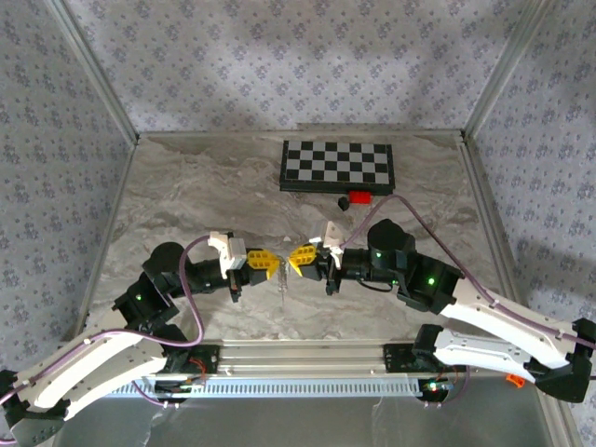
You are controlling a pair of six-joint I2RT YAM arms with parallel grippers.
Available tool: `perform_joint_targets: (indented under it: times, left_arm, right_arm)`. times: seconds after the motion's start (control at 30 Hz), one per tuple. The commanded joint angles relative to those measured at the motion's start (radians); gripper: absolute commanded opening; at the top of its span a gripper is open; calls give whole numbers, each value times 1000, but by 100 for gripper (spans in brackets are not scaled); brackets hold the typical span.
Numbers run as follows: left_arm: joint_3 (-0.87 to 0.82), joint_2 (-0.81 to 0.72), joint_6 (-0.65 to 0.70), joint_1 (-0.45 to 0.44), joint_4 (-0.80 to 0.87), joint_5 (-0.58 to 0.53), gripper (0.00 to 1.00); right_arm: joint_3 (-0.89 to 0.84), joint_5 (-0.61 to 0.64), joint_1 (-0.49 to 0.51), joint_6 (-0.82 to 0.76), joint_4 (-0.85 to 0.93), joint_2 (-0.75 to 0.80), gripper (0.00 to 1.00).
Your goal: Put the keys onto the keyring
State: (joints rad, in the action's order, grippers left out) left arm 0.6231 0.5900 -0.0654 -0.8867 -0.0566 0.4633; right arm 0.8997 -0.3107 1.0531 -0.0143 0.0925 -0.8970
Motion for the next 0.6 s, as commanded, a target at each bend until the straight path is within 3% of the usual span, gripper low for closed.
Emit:
perform_joint_targets:
  times: [0.0, 0.57]
  left_arm:
    - [3, -9, -11, -7, -55, 21, 0]
    - [12, -4, -12, -6, -54, 32, 0]
  right_arm:
    - [-5, -11, -3, 14, -18, 19, 0]
    - [-2, -21, -5, 11, -29, 0, 0]
